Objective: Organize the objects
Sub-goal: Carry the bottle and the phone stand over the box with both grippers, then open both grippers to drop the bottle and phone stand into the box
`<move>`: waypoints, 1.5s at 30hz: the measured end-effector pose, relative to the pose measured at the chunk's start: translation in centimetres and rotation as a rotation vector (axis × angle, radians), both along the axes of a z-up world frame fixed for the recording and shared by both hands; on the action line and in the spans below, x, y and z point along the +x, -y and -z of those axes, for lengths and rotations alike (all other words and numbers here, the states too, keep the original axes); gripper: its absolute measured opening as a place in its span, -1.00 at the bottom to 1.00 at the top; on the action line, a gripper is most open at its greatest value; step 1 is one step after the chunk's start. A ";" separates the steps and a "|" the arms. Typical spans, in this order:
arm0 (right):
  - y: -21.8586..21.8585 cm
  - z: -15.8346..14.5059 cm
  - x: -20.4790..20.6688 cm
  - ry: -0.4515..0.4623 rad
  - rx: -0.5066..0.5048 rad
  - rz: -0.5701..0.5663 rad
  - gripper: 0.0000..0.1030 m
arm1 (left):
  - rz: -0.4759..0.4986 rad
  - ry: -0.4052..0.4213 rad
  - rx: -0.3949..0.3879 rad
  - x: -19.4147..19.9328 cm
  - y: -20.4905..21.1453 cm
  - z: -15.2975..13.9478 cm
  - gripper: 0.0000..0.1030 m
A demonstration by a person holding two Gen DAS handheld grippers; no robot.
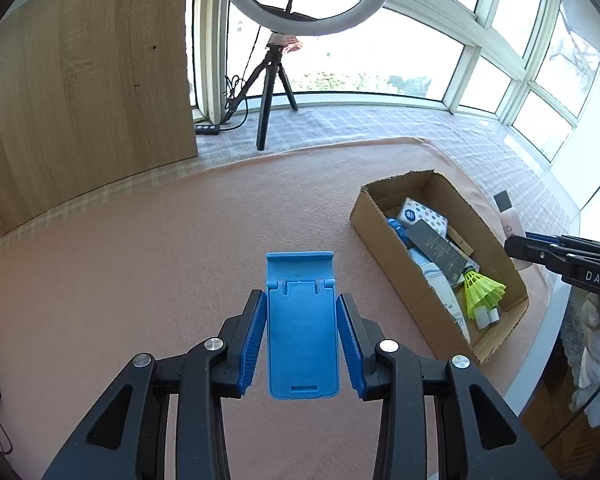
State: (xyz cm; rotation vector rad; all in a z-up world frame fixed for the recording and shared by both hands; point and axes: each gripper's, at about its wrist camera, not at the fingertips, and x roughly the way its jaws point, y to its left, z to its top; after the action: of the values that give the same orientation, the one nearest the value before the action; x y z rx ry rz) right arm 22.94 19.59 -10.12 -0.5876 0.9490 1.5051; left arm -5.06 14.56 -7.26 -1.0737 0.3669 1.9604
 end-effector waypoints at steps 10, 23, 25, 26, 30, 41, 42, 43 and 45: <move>2.5 0.2 3.9 0.017 0.006 0.063 -0.64 | 0.111 -0.012 0.019 3.4 -6.5 -0.8 -0.24; 4.0 2.6 8.3 0.024 -0.044 0.115 -0.64 | 0.197 0.034 -0.015 5.0 -15.5 1.9 -0.24; 4.1 3.0 8.5 0.022 -0.052 0.110 -0.64 | 0.202 0.041 -0.025 5.0 -16.7 2.5 -0.24; 4.1 3.2 8.6 0.020 -0.056 0.107 -0.64 | 0.204 0.042 -0.029 5.0 -17.2 2.7 -0.24; 3.8 3.9 8.6 0.018 -0.069 0.094 -0.64 | 0.206 0.045 -0.043 4.8 -18.9 3.4 -0.24; 3.4 4.4 8.6 0.010 -0.078 0.066 -0.64 | 0.207 0.047 -0.060 4.8 -21.0 4.1 -0.23; 3.4 4.4 8.7 0.008 -0.077 0.065 -0.64 | 0.206 0.041 -0.059 4.8 -21.1 4.1 -0.23; 3.5 4.4 8.7 0.002 -0.073 0.064 -0.64 | 0.205 0.034 -0.058 4.8 -21.1 4.0 -0.18; 3.6 4.3 8.9 -0.030 -0.056 0.058 -0.31 | 0.208 0.024 -0.060 4.9 -21.2 3.9 0.45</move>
State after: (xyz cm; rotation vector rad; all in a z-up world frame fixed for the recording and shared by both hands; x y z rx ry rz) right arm 31.88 16.03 -14.40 -0.5749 1.0259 1.4432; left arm -0.13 35.80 -11.15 -1.0516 0.5072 1.7604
